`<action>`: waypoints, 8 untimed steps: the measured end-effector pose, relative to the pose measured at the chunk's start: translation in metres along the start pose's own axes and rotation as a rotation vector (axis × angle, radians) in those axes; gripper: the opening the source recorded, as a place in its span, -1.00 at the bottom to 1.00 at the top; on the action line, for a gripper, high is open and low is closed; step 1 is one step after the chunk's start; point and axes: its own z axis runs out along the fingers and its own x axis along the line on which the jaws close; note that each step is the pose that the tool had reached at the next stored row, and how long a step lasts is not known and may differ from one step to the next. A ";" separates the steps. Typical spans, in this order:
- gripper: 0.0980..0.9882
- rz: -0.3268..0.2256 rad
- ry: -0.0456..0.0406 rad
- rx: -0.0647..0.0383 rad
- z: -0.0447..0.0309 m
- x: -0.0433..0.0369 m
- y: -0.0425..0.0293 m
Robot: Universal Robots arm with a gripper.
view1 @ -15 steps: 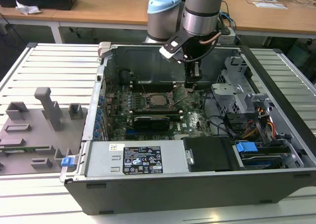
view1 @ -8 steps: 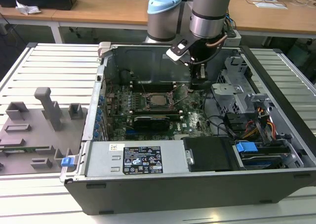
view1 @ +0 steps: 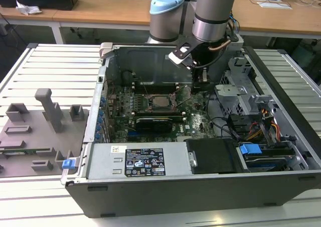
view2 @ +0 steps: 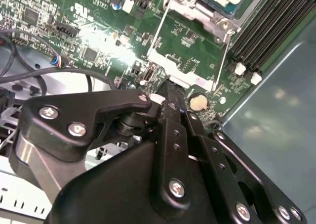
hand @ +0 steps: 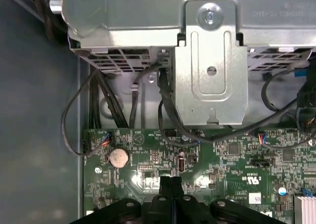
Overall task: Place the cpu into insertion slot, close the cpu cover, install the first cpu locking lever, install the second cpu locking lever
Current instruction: 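Close the cpu cover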
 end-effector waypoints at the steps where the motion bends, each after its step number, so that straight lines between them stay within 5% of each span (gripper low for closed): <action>1: -0.98 0.000 0.0002 0.002 0.0000 0.0000 -0.0008; 8: -0.98 0.000 0.0000 0.003 -0.0001 -0.0002 -0.0103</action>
